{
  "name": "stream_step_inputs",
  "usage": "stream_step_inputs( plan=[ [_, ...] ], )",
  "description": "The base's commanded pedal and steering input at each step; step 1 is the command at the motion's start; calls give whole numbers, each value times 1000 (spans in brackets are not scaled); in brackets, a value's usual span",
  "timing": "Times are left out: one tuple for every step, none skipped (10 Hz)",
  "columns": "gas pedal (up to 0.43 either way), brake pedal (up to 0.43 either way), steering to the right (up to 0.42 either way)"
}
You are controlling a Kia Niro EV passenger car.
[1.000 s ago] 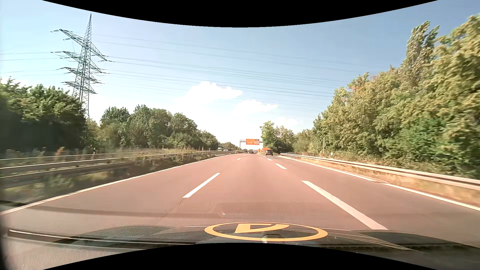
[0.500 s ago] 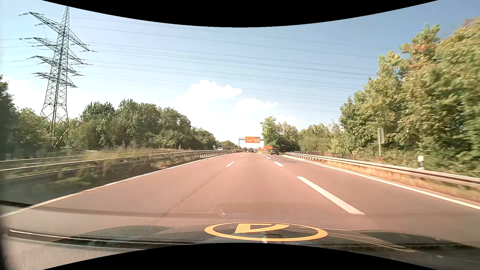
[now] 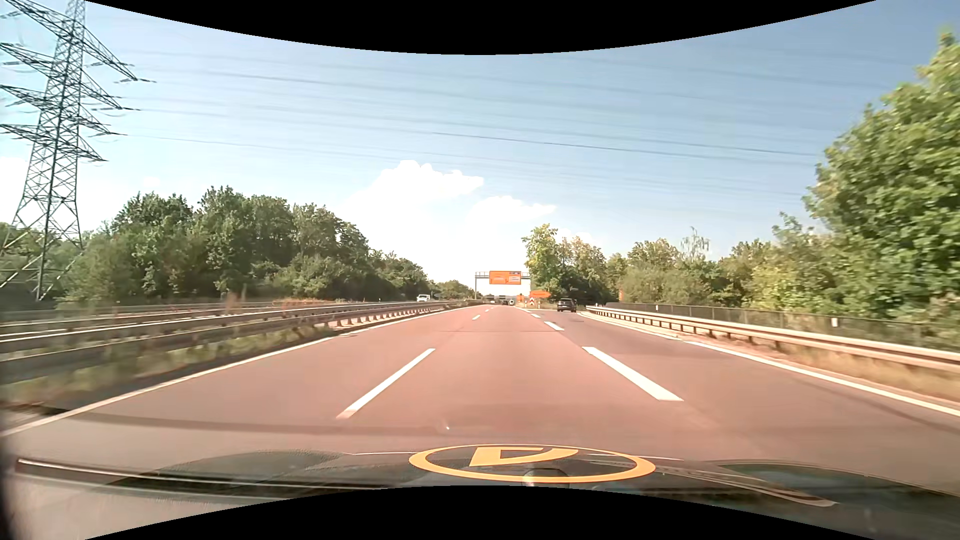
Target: Follow the waypoints while adhering to traffic rules and regulations
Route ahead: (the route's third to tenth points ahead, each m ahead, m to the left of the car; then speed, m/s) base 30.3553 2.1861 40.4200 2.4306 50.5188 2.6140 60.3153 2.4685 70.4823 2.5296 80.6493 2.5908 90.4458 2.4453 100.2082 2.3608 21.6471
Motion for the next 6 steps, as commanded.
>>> stream_step_inputs(
  plan=[
    [209,0,0],
    [209,0,0],
    [209,0,0],
    [209,0,0],
    [209,0,0],
    [220,0,-1]
  ],
)
